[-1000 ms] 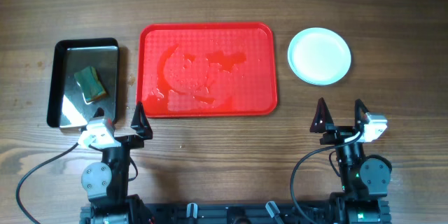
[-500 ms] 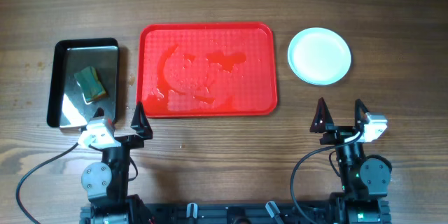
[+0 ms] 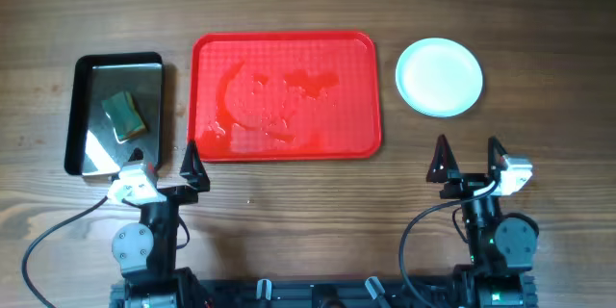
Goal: Clean dirty plates on tray and stack at the side
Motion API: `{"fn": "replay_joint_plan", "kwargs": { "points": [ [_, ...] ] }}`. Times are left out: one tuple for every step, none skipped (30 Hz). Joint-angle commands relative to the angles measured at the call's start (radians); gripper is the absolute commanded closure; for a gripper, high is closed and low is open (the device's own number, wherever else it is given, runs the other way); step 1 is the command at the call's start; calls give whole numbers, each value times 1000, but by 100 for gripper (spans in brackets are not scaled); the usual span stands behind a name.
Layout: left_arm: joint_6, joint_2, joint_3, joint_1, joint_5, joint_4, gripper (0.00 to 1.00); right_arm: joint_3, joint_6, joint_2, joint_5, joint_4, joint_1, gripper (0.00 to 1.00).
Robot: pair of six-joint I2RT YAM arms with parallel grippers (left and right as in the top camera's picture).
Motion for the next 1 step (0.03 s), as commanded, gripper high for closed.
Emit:
{"fn": "replay_joint_plan", "kwargs": {
  "points": [
    [19, -6, -7, -6, -10, -2, 0, -1, -16, -8, -16, 2, 4, 0]
  ]
}}
